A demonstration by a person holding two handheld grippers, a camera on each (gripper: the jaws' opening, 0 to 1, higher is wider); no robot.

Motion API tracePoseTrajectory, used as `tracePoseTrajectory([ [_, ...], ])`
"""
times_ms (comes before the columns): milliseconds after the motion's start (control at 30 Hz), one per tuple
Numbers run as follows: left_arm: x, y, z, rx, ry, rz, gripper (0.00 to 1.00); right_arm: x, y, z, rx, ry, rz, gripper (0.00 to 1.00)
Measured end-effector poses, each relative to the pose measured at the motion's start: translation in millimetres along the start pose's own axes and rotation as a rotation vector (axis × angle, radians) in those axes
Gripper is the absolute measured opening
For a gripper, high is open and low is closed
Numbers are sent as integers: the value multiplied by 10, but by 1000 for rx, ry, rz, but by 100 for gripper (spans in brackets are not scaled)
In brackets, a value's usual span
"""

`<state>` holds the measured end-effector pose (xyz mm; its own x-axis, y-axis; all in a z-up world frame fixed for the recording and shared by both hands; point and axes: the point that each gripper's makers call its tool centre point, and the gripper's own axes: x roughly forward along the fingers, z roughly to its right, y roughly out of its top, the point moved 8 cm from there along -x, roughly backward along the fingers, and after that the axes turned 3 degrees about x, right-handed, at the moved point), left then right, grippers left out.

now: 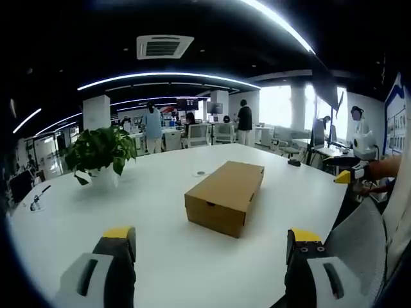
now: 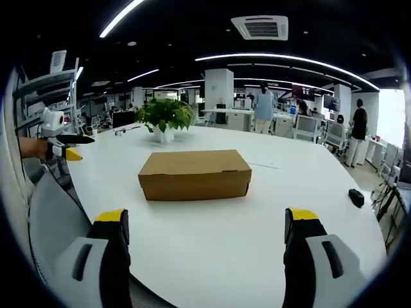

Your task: Operate the shoe box by opening the lid, removing the specified soft item, and placing it in the target area until the item is outside and the box remains undamaged.

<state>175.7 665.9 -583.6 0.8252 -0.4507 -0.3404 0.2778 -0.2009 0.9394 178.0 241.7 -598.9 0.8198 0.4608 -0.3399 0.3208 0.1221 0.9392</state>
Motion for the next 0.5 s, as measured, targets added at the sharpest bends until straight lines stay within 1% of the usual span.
tracePoseTrajectory([
  [500,-1,-19,32,9,1,-6,100,-8,-1,20,0,-7,4,96],
])
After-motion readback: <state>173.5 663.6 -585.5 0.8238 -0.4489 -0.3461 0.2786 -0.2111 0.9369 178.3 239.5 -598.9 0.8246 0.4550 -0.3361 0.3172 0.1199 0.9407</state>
